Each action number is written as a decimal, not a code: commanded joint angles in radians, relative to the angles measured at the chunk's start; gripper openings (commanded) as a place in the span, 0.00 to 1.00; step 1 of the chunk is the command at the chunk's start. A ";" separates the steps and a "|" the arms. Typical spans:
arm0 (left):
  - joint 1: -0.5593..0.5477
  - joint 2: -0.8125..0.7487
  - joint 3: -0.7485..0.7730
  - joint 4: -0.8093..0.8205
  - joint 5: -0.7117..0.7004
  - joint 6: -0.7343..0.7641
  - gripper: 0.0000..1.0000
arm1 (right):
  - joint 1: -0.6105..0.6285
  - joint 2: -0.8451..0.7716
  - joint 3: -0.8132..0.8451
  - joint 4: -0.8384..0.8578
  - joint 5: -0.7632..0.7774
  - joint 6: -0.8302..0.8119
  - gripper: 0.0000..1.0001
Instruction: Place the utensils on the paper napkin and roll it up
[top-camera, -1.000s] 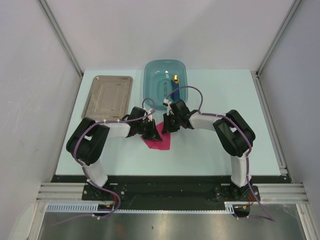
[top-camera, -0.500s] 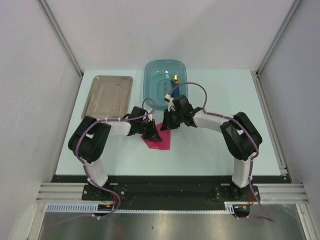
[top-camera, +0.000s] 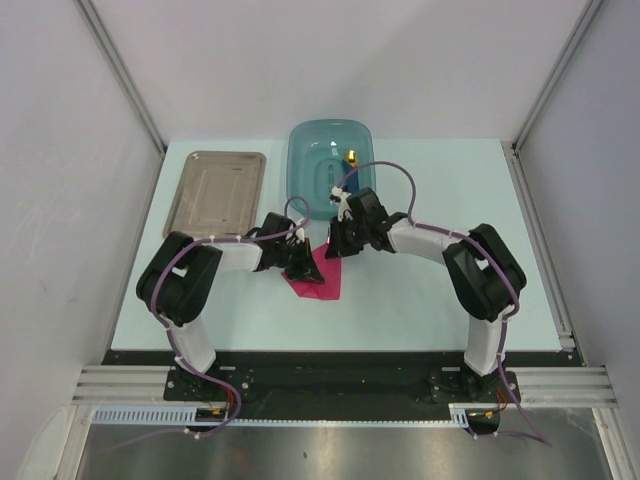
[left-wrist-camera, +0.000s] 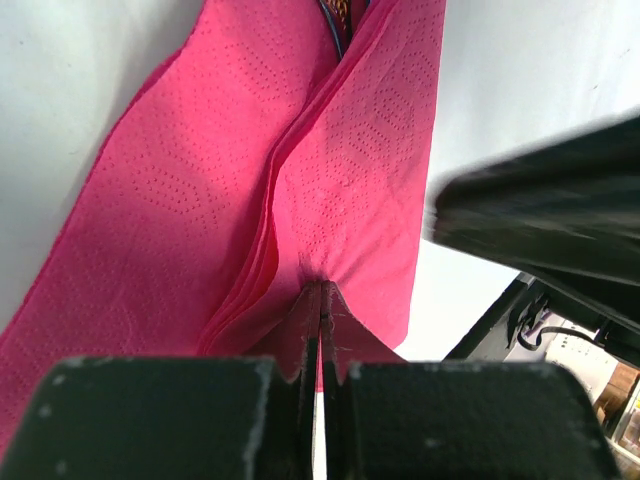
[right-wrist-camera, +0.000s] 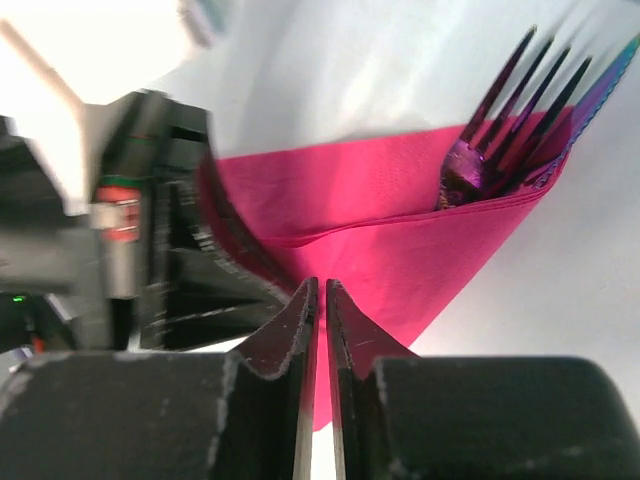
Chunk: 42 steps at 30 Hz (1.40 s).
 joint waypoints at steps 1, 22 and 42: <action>-0.006 0.030 -0.015 -0.049 -0.126 0.045 0.00 | 0.009 0.064 0.013 0.037 0.033 -0.034 0.11; 0.074 -0.246 -0.060 -0.092 -0.090 0.068 0.60 | 0.009 0.136 -0.110 0.124 0.093 -0.116 0.07; 0.174 -0.061 -0.120 0.006 0.031 0.090 0.67 | 0.004 0.149 -0.116 0.129 0.096 -0.100 0.06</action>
